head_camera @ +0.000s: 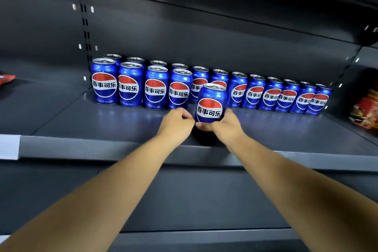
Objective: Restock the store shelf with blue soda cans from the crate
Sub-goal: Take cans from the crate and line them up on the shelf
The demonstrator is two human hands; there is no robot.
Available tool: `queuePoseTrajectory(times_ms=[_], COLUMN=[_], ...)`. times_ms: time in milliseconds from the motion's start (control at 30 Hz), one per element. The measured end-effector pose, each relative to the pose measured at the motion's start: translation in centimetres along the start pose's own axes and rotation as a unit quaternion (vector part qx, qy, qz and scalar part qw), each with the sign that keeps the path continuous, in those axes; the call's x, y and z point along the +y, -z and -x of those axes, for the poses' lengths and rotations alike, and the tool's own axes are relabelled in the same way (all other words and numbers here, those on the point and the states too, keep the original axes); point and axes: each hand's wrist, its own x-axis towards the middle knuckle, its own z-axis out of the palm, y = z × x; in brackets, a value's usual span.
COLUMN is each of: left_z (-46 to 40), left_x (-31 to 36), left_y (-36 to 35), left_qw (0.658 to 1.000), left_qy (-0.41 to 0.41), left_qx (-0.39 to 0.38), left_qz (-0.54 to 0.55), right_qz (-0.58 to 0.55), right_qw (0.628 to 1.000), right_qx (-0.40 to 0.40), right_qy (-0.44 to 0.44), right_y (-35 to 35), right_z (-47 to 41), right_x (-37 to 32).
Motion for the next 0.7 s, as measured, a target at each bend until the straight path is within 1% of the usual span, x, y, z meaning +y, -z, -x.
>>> queuePoseTrajectory(times_ms=[100,200,267,333,400,467,533,600,700], left_z=[-1.2,-2.1,-2.8,-3.6,-4.1,-4.3,-4.8,-5.4,-5.9], left_x=[-0.3,-0.5,-0.9,-1.3,-1.5,-1.7,-1.9,-1.9,-1.8], left_y=[0.6,1.3,1.4,0.9,0.5,0.1,0.0,0.0,0.2], left_qw=[0.999,0.988,0.983,0.99,0.997,0.994,0.988,0.989,0.995], left_qy=[0.042,0.099,0.119,0.105,0.05,-0.017,-0.033,-0.021,0.021], left_qx=[-0.024,-0.024,-0.004,0.026,0.054,0.059,0.065,0.072,0.08], left_qz=[0.017,0.114,0.14,0.087,-0.006,-0.091,-0.135,-0.125,-0.051], right_qz=[0.02,0.027,0.033,0.057,0.097,0.155,0.216,0.247,0.289], right_qw=[1.0,0.999,0.998,0.997,0.994,0.987,0.975,0.968,0.957], right_qx=[-0.024,-0.042,-0.051,-0.046,-0.03,-0.012,-0.007,-0.015,-0.018], right_qy=[0.002,-0.009,-0.017,-0.021,-0.029,-0.051,-0.043,-0.029,-0.028], right_y=[0.1,0.1,-0.1,-0.5,-1.2,-1.5,-1.8,-2.0,-2.6], right_z=[-0.5,-1.6,-2.7,-4.0,-5.2,-5.6,-6.1,-6.5,-7.4], right_x=[0.1,0.4,0.7,1.2,1.8,1.8,1.7,1.6,1.9])
